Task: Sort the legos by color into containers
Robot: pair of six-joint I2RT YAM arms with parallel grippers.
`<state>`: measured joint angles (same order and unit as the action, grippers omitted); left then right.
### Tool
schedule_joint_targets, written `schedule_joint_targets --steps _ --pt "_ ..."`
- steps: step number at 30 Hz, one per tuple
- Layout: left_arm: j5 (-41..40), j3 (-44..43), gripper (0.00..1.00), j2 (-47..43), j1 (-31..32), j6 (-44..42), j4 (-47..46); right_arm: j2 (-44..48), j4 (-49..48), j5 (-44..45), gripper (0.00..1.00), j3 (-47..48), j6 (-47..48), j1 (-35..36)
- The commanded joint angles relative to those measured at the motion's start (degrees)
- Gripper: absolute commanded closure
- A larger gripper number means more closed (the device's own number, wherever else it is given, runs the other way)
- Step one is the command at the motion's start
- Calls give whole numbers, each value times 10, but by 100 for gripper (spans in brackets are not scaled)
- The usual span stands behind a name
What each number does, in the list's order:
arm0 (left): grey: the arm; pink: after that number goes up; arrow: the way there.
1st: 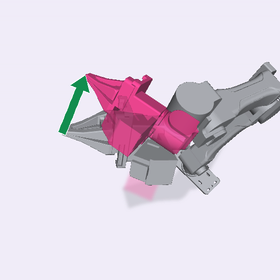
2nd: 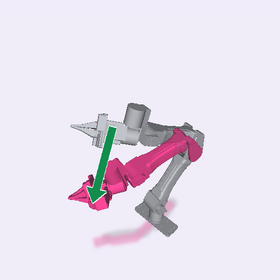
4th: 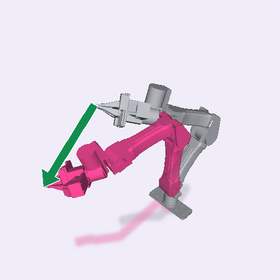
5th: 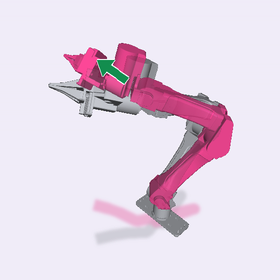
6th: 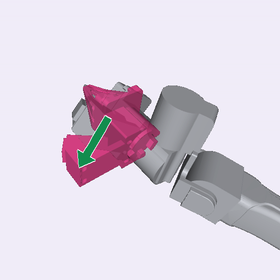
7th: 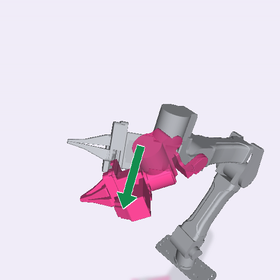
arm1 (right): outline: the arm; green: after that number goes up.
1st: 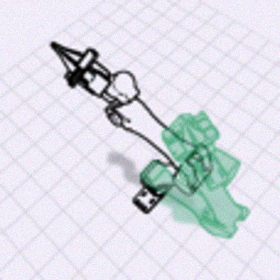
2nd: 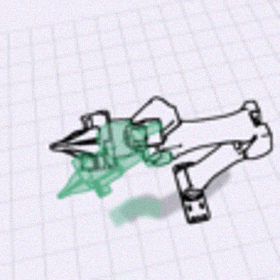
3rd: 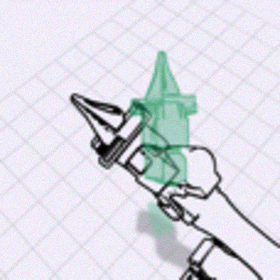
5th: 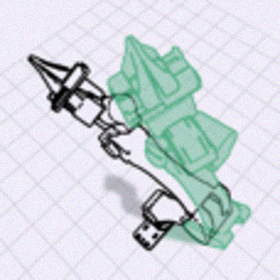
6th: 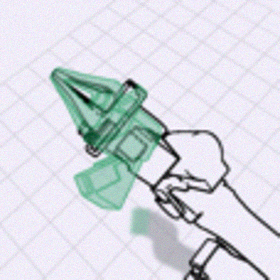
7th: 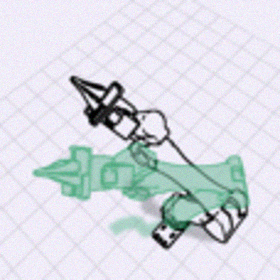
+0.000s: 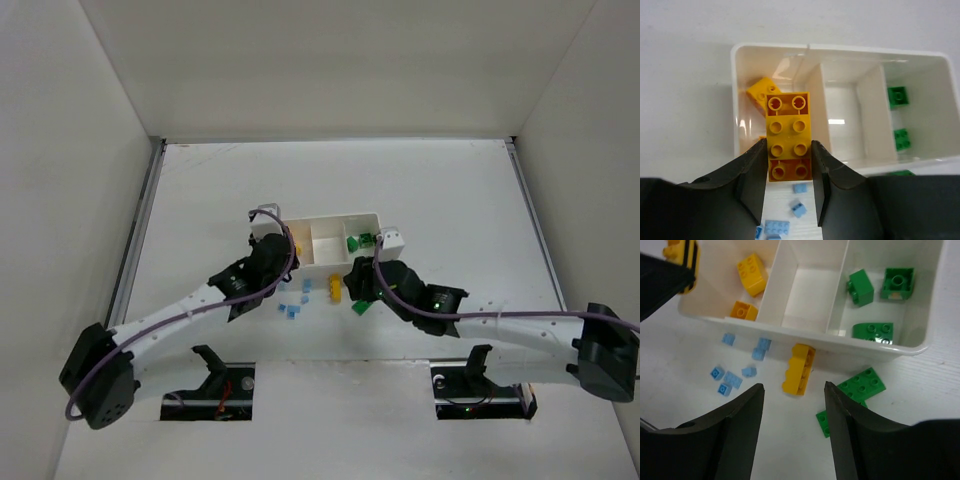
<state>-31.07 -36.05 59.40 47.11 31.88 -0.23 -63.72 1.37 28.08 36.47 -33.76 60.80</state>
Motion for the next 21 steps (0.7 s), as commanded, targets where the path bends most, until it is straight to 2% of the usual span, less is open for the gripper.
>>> schedule_joint_targets --steps 1,4,9,12,17,20,21 --pt "65 -37 75 48 -42 -28 -44 -38 -43 7 40 0 -24 23" --pt "62 -45 70 77 -51 -46 -71 -73 -58 10 37 6 -31 34" --pt "59 -43 48 88 -53 -58 -93 -145 -80 10 33 32 -20 35" --pt "58 -34 43 68 -53 -57 -89 -194 -88 10 33 52 -14 35" --pt "44 -3 45 -1 -45 -49 -73 -260 -95 7 41 82 -15 35" --pt "40 19 46 -42 -36 -37 -55 -290 -92 9 52 98 -16 35" --pt "37 29 46 -57 -33 -32 -49 -295 -88 13 59 103 -16 35"
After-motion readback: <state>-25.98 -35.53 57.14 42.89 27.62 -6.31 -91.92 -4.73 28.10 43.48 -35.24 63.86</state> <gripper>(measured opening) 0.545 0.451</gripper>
